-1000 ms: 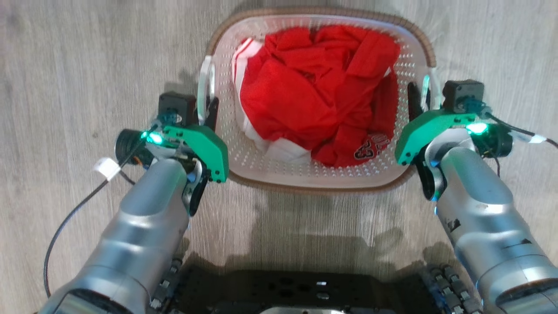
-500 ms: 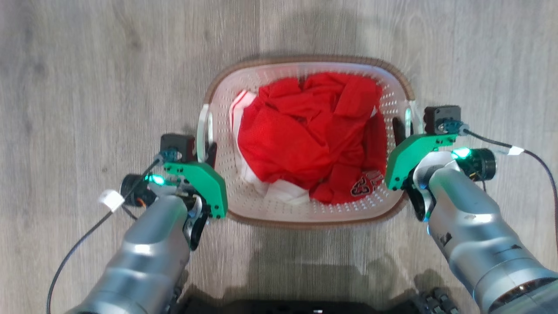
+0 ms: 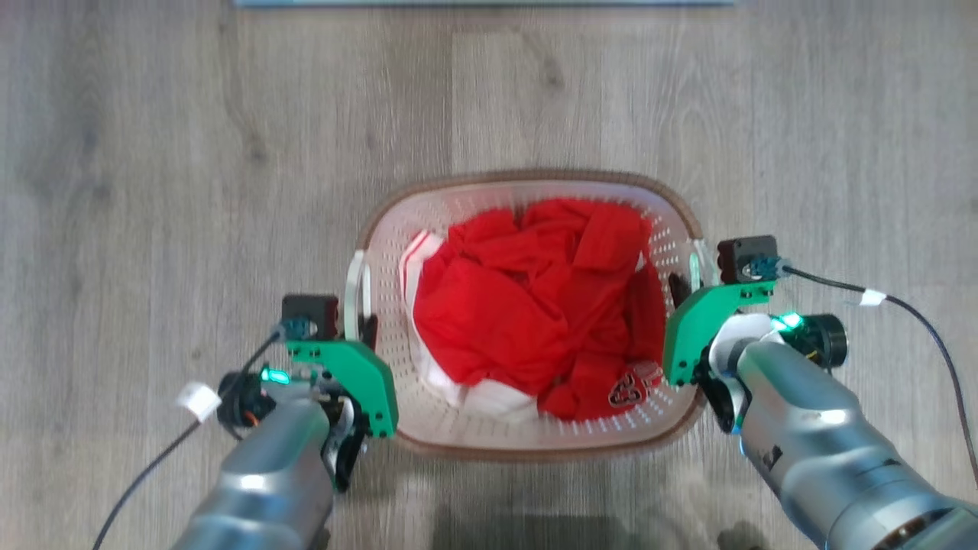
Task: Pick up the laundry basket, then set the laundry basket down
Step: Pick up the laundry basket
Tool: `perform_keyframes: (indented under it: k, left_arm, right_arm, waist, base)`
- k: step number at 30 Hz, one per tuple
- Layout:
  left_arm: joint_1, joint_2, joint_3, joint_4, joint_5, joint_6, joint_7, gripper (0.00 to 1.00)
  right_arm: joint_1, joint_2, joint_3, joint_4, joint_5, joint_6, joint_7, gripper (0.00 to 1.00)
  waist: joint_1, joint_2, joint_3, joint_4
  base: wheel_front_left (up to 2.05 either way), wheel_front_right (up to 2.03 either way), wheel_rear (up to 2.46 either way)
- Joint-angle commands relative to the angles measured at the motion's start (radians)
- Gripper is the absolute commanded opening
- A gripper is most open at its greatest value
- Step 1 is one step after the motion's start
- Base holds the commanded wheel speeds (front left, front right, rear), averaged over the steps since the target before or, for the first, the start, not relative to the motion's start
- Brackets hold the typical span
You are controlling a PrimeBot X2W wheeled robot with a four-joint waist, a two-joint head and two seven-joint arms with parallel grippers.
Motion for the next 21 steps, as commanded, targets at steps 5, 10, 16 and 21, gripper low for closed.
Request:
perform_keyframes:
  k: [5, 10, 16, 21]
  left_arm:
    - [0.039, 0.027, -0.015, 0.015, -0.044, 0.019, -0.01, 0.0]
    - [0.077, 0.027, -0.061, 0.044, -0.072, 0.019, -0.006, 0.0]
    - [0.113, 0.027, -0.109, 0.059, -0.113, 0.019, 0.024, 0.0]
    - [0.137, 0.027, -0.14, 0.069, -0.142, 0.019, 0.044, 0.0]
  right_arm:
    - [0.079, 0.015, 0.087, 0.008, 0.057, 0.005, 0.027, 0.0]
    - [0.123, 0.015, 0.139, 0.008, 0.104, 0.005, 0.05, 0.0]
    - [0.169, 0.015, 0.197, -0.003, 0.163, 0.005, 0.078, 0.0]
    - [0.198, 0.015, 0.237, 0.005, 0.202, 0.005, 0.094, 0.0]
  waist:
    - [0.0, -0.0001, -0.098, -0.004]
    - [0.0, -0.0001, -0.17, -0.008]
    - [0.0, -0.0001, -0.249, -0.012]
    - [0.0, -0.0001, -0.307, -0.01]
  base:
    - [0.0, 0.0, 0.0]
    - [0.0, 0.0, 0.0]
    - [0.0, 0.0, 0.0]
    - [0.0, 0.0, 0.0]
